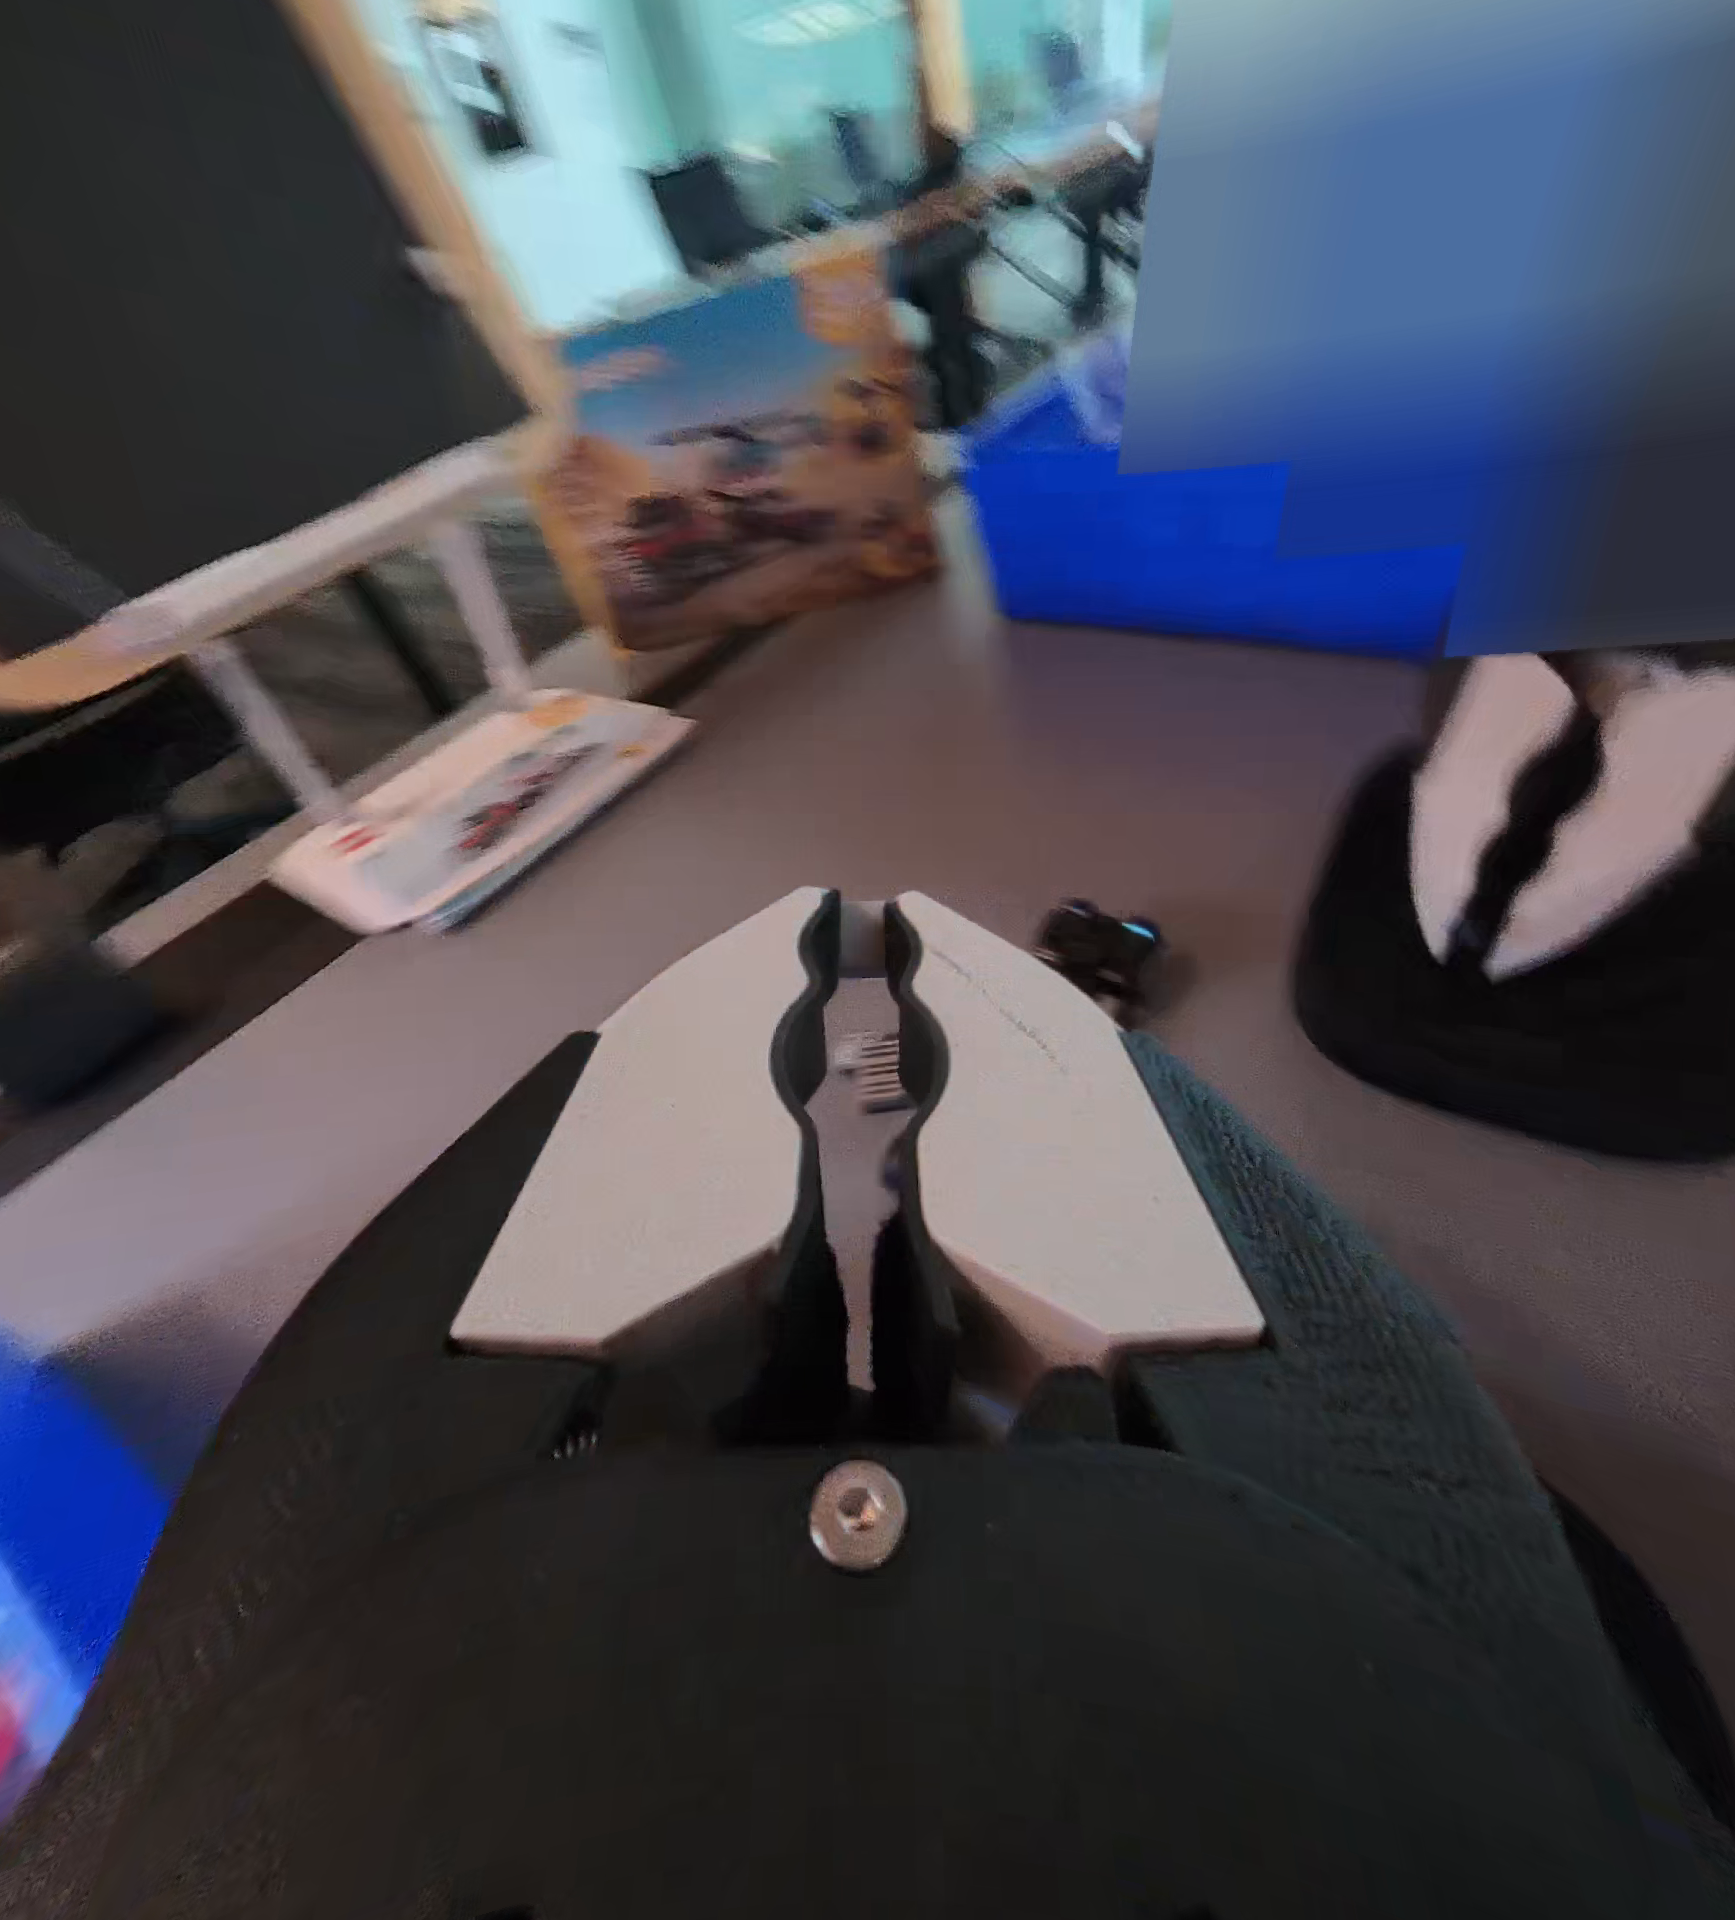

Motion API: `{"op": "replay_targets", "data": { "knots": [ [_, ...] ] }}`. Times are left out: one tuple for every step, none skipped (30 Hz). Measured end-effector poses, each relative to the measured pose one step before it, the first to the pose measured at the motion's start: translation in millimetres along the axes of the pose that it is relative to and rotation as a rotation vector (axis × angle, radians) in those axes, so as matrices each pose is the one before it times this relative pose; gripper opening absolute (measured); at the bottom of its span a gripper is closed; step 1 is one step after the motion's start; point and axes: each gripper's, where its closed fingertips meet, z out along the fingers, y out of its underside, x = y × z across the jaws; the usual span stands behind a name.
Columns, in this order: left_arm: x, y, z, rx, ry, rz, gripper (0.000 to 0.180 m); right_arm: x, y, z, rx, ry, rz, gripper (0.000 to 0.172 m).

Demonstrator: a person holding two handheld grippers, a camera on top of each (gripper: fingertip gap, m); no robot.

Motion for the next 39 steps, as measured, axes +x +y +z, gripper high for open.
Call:
{"op": "replay_targets", "data": {
  "knots": [
    [-17.72, -3.67, -19.19, 0.0537, -0.0717, -0.0832, 0.008, 0.34, 0.22, 0.31, -0.0012, 0.0016, 0.0008, 0.008],
    [-15.17, -6.79, -18.09, 0.0715, -0.0441, -0.0899, 0.009, -0.08, 0.46, 0.53, -0.0047, 0.0004, -0.0009, 0.008],
    [-14.95, -8.56, -16.9, 0.0801, -0.0387, -0.0914, 0.009, -0.04, 0.72, 0.74, -0.0067, 0.0021, -0.0031, 0.008],
    [-15.53, -9.95, -15.78, 0.0856, -0.0402, -0.0966, 0.009, -0.03, 0.41, 0.42, -0.0042, 0.0039, -0.0058, 0.008],
    [-13.41, -11.63, -14.11, 0.0897, -0.0254, -0.1028, 0.008, 0.0, -0.06, -0.04, 0.0001, 0.0041, -0.0041, 0.008],
    [-10.89, -12.19, -11.98, 0.0858, -0.013, -0.1048, 0.008, 0.07, -0.03, -0.13, 0.0021, 0.004, -0.0021, 0.008],
    [-8.1, -11.95, -9.87, 0.0786, -0.004, -0.0942, 0.008, 0.31, -0.11, -0.11, 0.0011, 0.0056, -0.0019, 0.008],
    [-4.69, -11.08, -7.63, 0.0703, 0.0094, -0.0784, 0.008, 0.62, 0.14, 0.03, -0.0004, 0.0074, -0.001, 0.008],
    [-2.78, -10.1, -5.45, 0.0609, 0.0141, -0.0721, 0.008, 0.41, 0.23, 0.23, -0.002, 0.0063, -0.0005, 0.008],
    [-1.32, -8.07, -3.47, 0.0473, 0.0192, -0.0677, 0.008, 0.35, 0.33, 0.35, -0.003, 0.0046, -0.0007, 0.008],
    [0.02, -6.36, -2.19, 0.0368, 0.0274, -0.068, 0.008, 0.43, 0.1, 0.23, -0.0021, 0.0037, 0.0005, 0.008],
    [-0.08, -5.66, -1.89, 0.0354, 0.0283, -0.0757, 0.008, 0.28, 0.1, 0.07, -0.0004, 0.0015, 0.0018, 0.008],
    [-0.91, -4.74, -1.94, 0.0328, 0.0235, -0.0742, 0.008, 0.29, 0.0, 0.13, 0.0003, 0.0015, 0.0017, 0.008],
    [-2.25, -3.12, -1.86, 0.0239, 0.0132, -0.0587, 0.009, 0.12, 0.11, 0.04, -0.0001, 0.001, 0.0015, 0.009],
    [-4.57, -1.35, -1.78, 0.0121, -0.0051, -0.0366, 0.008, 0.17, 0.0, 0.02, -0.0003, 0.0002, 0.001, 0.009],
    [-6.01, 0.28, -1.55, 0.0012, -0.0196, -0.0121, 0.009, 0.06, 0.04, 0.16, -0.0005, -0.0002, 0.0008, 0.008],
    [-7.23, 1.39, -1.12, -0.0089, -0.0333, 0.0053, 0.008, -0.02, 0.15, 0.01, -0.0005, -0.0004, 0.0009, 0.008],
    [-7.9, 2.85, -0.54, -0.0243, -0.045, 0.0236, 0.008, 0.07, -0.04, -0.01, 0.0006, -0.001, 0.0013, 0.008],
    [-8.84, 5.23, 0.21, -0.0473, -0.0562, 0.0546, 0.008, 0.05, -0.05, -0.04, 0.0012, -0.0009, 0.0015, 0.008],
    [-13.45, 7.55, 0.34, -0.074, -0.0893, 0.0893, 0.008, 0.07, -0.06, 0.01, 0.0006, -0.0004, 0.0011, 0.008],
    [-19.04, 8.32, -0.14, -0.0875, -0.1299, 0.1186, 0.011, 0.04, -0.01, -0.01, 0.0002, -0.0001, 0.0006, 0.008],
    [-22.55, 7.78, -0.37, -0.0872, -0.1588, 0.1378, 0.02, 0.04, 0.03, -0.07, 0.0003, -0.0001, 0.0002, 0.008],
    [-21.43, 7.56, -0.06, -0.082, -0.1559, 0.1312, 0.032, 0.0, 0.07, 0.02, 0.0005, 0.0001, 0.0, 0.008],
    [-12.66, 6.57, 1.08, -0.0701, -0.0995, 0.1021, 0.041, 0.12, 0.01, -0.05, 0.0004, 0.0009, -0.0003, 0.008],
    [-2.97, 4.0, 1.72, -0.0482, -0.0351, 0.0601, 0.051, 0.07, -0.05, 0.04, 0.0003, 0.001, -0.0006, 0.008],
    [1.83, 1.38, 1.55, -0.0251, -0.0001, 0.0275, 0.056, 0.01, -0.01, 0.02, 0.0, 0.0007, -0.0002, 0.008],
    [2.88, -0.09, 1.2, -0.0101, 0.0096, 0.0125, 0.056, 0.17, 0.11, 0.04, -0.0001, 0.0005, -0.0001, 0.008],
    [2.47, -0.41, 0.71, -0.0044, 0.0081, 0.0072, 0.057, -0.01, 0.02, -0.05, 0.0003, 0.0001, 0.0001, 0.008],
    [2.99, -0.69, 0.07, -0.0008, 0.0093, 0.0078, 0.057, 0.1, -0.06, -0.17, 0.0009, 0.0003, -0.0001, 0.008],
    [4.6, -2.65, -1.24, 0.0128, 0.0136, 0.0172, 0.057, 0.13, -0.17, -0.2, 0.001, 0.0013, 0.0, 0.008],
    [8.22, -5.43, -2.31, 0.035, 0.0262, 0.0391, 0.056, 0.25, -0.15, -0.12, 0.0016, 0.0014, -0.0001, 0.008],
    [12.74, -8.38, -3.28, 0.0572, 0.0386, 0.0641, 0.056, 0.12, -0.37, -0.32, 0.0031, 0.0001, 0.0013, 0.008],
    [15.57, -10.0, -3.07, 0.0675, 0.0376, 0.0818, 0.056, 0.51, -0.5, -0.5, 0.005, 0.0004, 0.0043, 0.008],
    [16.98, -10.03, -2.09, 0.0619, 0.0313, 0.092, 0.056, 0.66, -0.83, -0.62, 0.0069, 0.0002, 0.0055, 0.008],
    [20.31, -8.83, -0.6, 0.0449, 0.0451, 0.1048, 0.054, 0.9, -1.56, -0.94, 0.0113, 0.0015, 0.0048, 0.008],
    [24.31, -6.54, 1.57, 0.0209, 0.0703, 0.1056, 0.048, 1.29, -2.55, -1.41, 0.0187, 0.0077, 0.0011, 0.008],
    [27.2, -4.24, 4.71, -0.001, 0.0931, 0.0825, 0.043, 0.78, -3.18, -1.72, 0.0227, 0.0088, -0.0094, 0.008],
    [28.65, -2.83, 8.19, -0.0135, 0.111, 0.0377, 0.042, 0.06, -3.79, -1.72, 0.0259, 0.0083, -0.0203, 0.008],
    [30.97, -2.13, 11.68, -0.0137, 0.1358, -0.0112, 0.042, -0.63, -4.25, -1.67, 0.0271, 0.0092, -0.0286, 0.008]
  ]
}}
